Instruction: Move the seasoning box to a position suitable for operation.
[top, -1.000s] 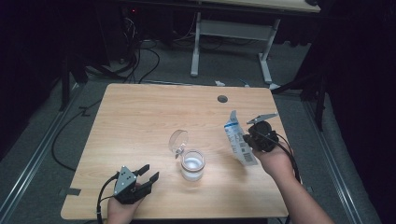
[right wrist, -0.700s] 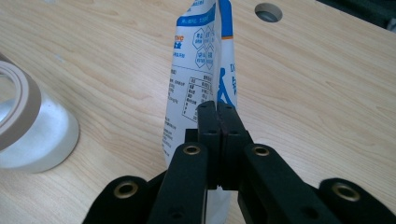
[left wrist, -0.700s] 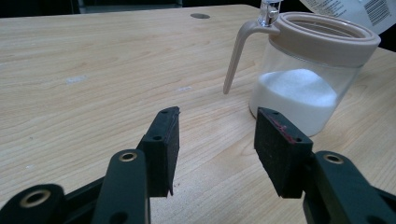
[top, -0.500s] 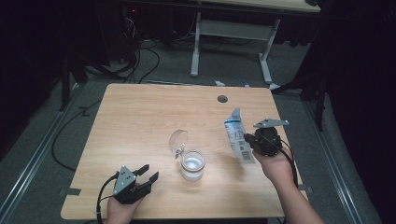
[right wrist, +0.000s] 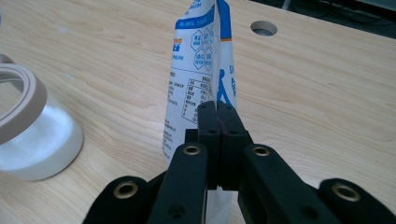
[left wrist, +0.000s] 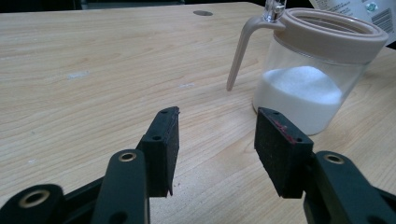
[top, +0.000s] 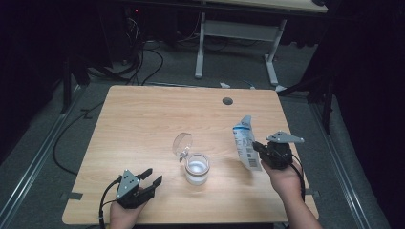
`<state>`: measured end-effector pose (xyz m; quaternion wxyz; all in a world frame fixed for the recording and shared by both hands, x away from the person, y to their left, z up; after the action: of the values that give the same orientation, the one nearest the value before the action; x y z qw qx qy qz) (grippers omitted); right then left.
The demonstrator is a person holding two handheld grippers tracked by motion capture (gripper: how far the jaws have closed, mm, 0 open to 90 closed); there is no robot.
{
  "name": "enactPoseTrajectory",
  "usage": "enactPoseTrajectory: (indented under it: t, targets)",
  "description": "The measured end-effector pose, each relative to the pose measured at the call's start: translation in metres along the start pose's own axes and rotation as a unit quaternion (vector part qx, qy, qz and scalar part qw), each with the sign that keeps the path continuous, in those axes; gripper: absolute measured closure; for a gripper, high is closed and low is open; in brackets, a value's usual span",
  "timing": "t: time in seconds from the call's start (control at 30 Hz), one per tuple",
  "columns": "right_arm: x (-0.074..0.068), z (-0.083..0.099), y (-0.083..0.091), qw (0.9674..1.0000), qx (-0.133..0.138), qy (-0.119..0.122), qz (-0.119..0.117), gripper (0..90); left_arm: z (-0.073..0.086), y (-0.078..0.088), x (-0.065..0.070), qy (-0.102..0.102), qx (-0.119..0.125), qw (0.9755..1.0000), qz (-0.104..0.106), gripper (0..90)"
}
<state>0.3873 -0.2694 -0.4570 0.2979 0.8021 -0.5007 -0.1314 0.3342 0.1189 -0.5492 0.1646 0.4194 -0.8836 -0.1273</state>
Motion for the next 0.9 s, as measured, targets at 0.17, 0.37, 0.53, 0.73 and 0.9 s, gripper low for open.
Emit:
enactPoseTrajectory:
  t: [0.17, 0.37, 0.53, 0.73, 0.9]
  targets:
    - [0.002, 0.006, 0.003, 0.9996, 0.026, -0.011, -0.003, 90.0, -0.001, 0.000, -0.002, 0.001, 0.002, 1.0000, -0.002, 50.3]
    - [0.003, 0.011, 0.005, 0.9982, 0.056, -0.021, -0.007, 90.0, -0.002, 0.001, -0.006, 0.004, 0.001, 1.0000, -0.002, 49.9]
    - [0.005, 0.016, 0.004, 0.9964, 0.079, -0.030, -0.008, 90.0, -0.002, 0.001, -0.009, 0.000, -0.005, 1.0000, -0.003, 49.9]
    - [0.008, 0.024, 0.005, 0.9922, 0.121, -0.032, -0.002, 90.0, -0.005, 0.002, -0.009, -0.008, -0.002, 0.9999, -0.009, 50.0]
    - [0.012, 0.029, 0.004, 0.9875, 0.153, -0.039, 0.003, 90.0, -0.004, 0.003, -0.006, -0.004, -0.003, 1.0000, -0.004, 49.8]
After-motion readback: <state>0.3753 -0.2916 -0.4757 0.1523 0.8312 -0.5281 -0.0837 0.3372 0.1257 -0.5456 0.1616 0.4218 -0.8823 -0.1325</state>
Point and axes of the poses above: each handheld gripper's, and its own axes: y roughly backward along the jaws, z roughly out of its underside, x roughly to its right, the point moved 6 cm from there along -y, roughly forward along the jaws, and after that the axes turned 5 degrees about y, right-handed, at the moved point
